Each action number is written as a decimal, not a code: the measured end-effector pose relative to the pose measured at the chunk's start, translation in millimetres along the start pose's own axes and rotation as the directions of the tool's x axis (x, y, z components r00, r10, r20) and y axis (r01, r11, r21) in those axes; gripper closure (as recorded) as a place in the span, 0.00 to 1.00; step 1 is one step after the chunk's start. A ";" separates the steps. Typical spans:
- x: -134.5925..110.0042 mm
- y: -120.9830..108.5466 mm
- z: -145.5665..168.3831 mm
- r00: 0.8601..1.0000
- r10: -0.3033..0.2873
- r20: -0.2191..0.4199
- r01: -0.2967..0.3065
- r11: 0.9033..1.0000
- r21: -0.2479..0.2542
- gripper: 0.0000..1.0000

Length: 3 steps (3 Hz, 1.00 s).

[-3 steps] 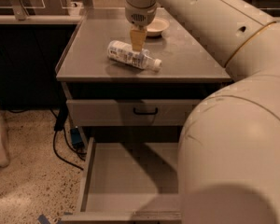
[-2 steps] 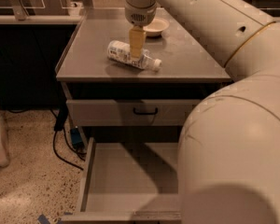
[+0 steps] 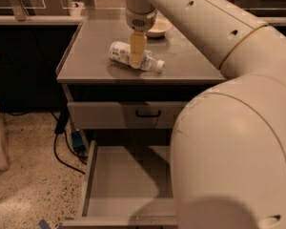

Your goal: Place blue plastic bottle into middle drawer

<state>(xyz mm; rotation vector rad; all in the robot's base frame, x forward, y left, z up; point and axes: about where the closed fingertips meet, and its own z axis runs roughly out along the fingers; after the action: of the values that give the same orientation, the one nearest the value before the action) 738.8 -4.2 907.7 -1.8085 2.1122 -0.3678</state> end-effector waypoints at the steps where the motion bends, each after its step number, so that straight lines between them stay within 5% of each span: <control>1: -3.8 2.1 33.0 1.000 0.005 0.009 -0.005 0.999 -0.054 0.00; 3: -15.5 16.7 77.3 0.999 0.023 0.045 -0.015 0.985 -0.172 0.00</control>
Offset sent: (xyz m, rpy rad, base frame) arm 0.0255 0.0200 -0.0837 0.0796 0.1847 0.0219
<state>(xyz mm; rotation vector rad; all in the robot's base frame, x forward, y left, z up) 757.8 15.4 831.8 -1.8687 2.1861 -0.1412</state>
